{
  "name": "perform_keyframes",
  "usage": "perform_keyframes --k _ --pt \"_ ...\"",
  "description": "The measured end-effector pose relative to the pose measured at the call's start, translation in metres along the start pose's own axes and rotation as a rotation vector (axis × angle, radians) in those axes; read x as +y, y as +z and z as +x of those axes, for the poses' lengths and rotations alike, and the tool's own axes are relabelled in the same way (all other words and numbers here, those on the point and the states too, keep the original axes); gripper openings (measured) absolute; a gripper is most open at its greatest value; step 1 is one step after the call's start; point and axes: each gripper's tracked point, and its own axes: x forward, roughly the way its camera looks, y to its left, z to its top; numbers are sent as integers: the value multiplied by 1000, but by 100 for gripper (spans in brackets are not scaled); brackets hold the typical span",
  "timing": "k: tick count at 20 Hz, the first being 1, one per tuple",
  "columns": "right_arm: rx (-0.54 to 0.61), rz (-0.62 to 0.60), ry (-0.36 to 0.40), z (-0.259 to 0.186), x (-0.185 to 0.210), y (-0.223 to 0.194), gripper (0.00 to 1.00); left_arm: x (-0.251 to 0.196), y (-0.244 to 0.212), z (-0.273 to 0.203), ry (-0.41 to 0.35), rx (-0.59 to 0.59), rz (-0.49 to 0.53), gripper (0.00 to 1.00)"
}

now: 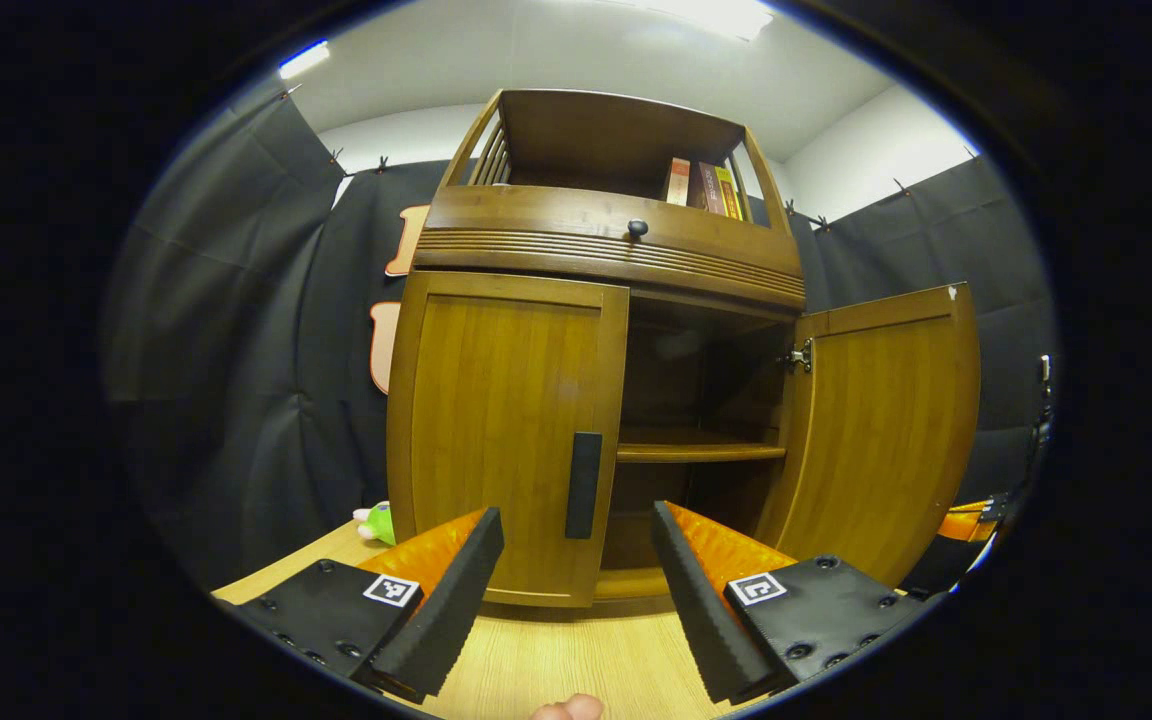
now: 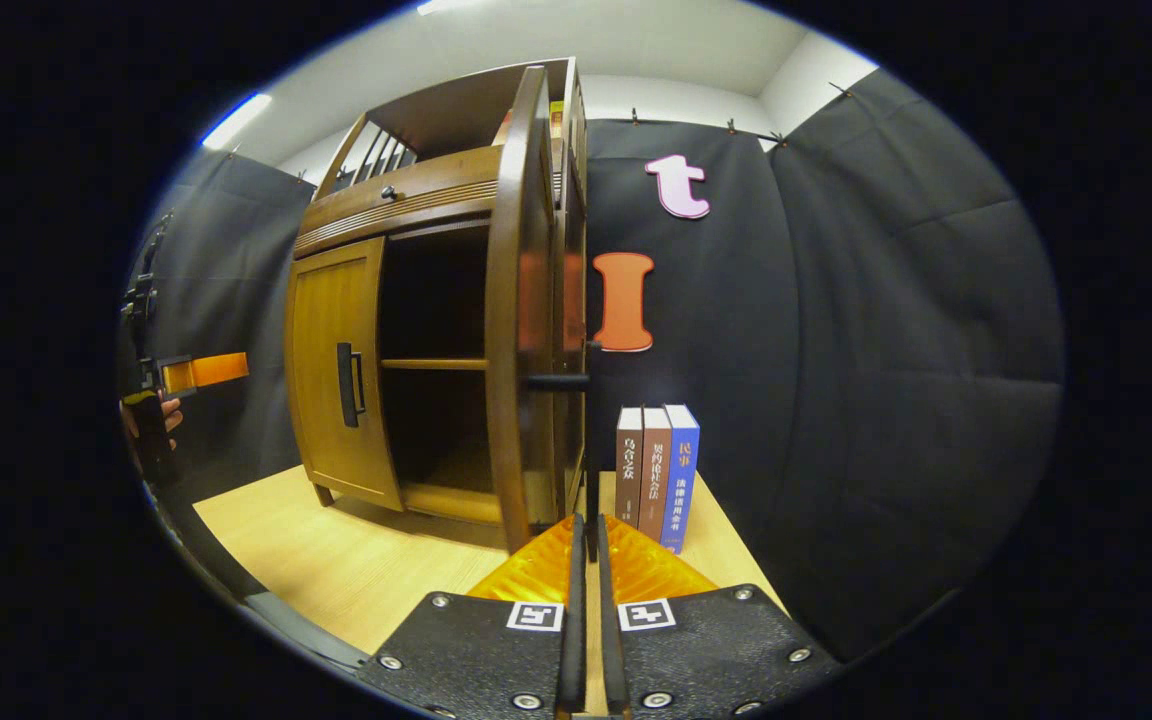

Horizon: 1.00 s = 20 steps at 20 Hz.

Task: Open the right door of the double-door shoe cabinet with the right hand, and open the left door with the left hand.

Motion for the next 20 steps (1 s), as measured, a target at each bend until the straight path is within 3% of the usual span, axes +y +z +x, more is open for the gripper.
perform_keyframes --k 4,8,13,14,15,16,17,20 --pt "-76 37 -27 -18 37 28 6 1 -8 6 -6 27 -14 95" --pt "-115 52 -52 -7 59 69 6 7 -6 8 7 24 13 95" --pt "-120 40 -72 19 72 76 6 16 -4 4 32 21 31 94" --pt "-116 27 -78 23 73 73 0 18 -4 4 39 20 38 94" --pt "-105 16 -70 26 78 69 18 20 -3 4 48 17 43 94" --pt "-96 8 -56 29 84 65 7 22 -1 3 53 13 46 94" --pt "-91 2 -44 31 91 65 9 23 0 5 57 10 47 95" --pt "-87 -11 -14 35 105 59 40 24 3 8 65 5 54 94"
